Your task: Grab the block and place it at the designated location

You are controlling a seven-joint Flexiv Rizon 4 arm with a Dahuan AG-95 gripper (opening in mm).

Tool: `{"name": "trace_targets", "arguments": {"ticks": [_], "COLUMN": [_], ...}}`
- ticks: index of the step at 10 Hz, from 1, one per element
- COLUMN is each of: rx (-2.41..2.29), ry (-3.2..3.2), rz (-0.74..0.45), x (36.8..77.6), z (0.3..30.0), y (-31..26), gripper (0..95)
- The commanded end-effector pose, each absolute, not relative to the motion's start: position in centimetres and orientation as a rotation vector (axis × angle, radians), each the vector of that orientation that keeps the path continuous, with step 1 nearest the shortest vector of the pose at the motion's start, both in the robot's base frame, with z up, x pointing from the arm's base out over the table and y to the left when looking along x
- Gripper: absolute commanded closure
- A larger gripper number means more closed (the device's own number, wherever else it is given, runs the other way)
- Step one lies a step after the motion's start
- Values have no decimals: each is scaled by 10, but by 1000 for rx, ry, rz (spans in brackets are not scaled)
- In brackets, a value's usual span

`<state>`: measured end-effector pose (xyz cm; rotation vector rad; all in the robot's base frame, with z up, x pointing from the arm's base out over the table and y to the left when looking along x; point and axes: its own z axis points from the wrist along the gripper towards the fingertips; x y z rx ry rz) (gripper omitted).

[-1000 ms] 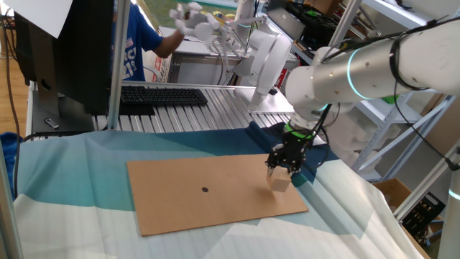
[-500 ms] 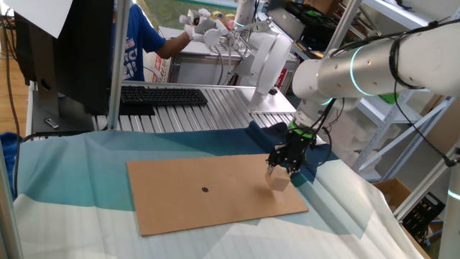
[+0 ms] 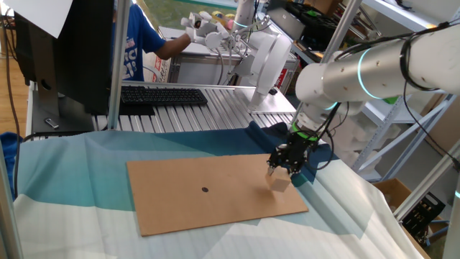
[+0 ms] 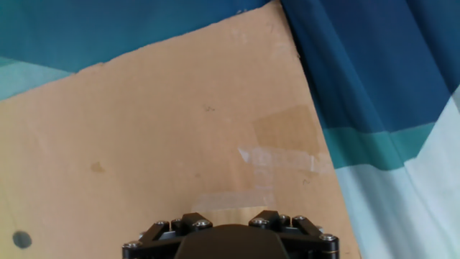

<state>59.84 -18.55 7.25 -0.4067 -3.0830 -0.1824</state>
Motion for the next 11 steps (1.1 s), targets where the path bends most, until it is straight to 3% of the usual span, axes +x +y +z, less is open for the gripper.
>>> {"name": "trace_targets", "arguments": {"ticks": [1, 6, 11], "rx": [-447, -471, -714], "ry": [-3055, -3040, -2962], "rz": [-185, -161, -84], "x": [601, 599, 609], "z": [72, 83, 93], "y": [-186, -165, -88], "gripper": [950, 950, 950]}}
